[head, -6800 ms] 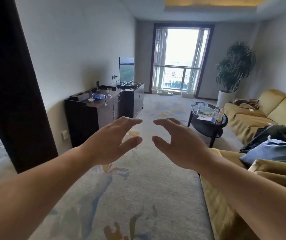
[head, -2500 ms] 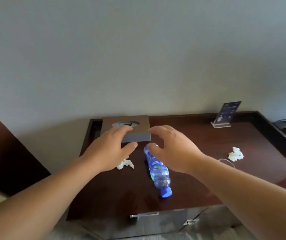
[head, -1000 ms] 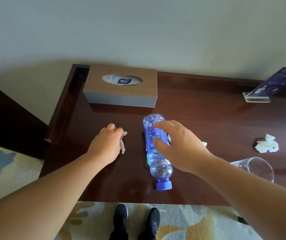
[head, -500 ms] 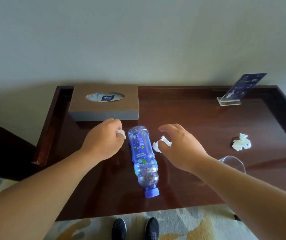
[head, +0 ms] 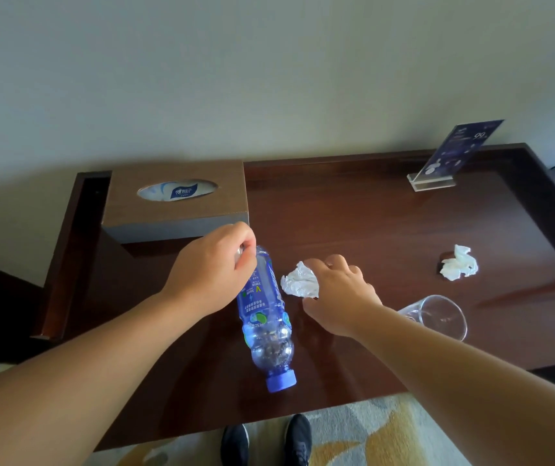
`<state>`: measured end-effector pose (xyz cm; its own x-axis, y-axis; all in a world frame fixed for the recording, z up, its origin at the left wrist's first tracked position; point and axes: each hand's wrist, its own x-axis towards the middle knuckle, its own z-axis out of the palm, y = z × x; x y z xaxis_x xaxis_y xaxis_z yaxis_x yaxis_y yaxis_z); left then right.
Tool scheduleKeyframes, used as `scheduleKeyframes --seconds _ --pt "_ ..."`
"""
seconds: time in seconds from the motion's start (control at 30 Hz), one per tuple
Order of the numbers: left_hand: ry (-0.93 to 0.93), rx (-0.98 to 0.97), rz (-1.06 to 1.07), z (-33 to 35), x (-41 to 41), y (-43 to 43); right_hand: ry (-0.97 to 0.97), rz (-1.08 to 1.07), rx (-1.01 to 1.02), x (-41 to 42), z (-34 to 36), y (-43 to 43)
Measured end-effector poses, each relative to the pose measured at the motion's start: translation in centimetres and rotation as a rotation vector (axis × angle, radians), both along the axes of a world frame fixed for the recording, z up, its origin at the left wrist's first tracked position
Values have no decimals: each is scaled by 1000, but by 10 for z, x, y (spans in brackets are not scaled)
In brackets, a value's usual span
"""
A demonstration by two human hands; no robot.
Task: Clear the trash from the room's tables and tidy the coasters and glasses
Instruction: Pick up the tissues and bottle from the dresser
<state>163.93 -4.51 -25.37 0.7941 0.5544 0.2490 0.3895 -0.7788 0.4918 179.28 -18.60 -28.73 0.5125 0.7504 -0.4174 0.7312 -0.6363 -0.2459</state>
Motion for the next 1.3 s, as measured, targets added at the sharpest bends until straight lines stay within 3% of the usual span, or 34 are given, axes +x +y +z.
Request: scheduleKeyframes --seconds 0.3,0.57,0.77,1.0,1.2,1.3 --pt "-23 8 -14 -10 -12 6 -51 53 -53 0 -35 9" --pt "-10 -23 -25 -12 -17 2 -60 91 40 2 -38 14" --pt "-32 -19 -51 -1 -15 1 -4 -34 116 6 -11 15" --pt "-89 -3 -95 26 -6 0 53 49 163 9 37 12" --pt "-114 36 -133 52 2 0 89 -131 403 -1 76 5" --pt "-135 66 -139 65 6 -1 67 -119 461 -5 93 0"
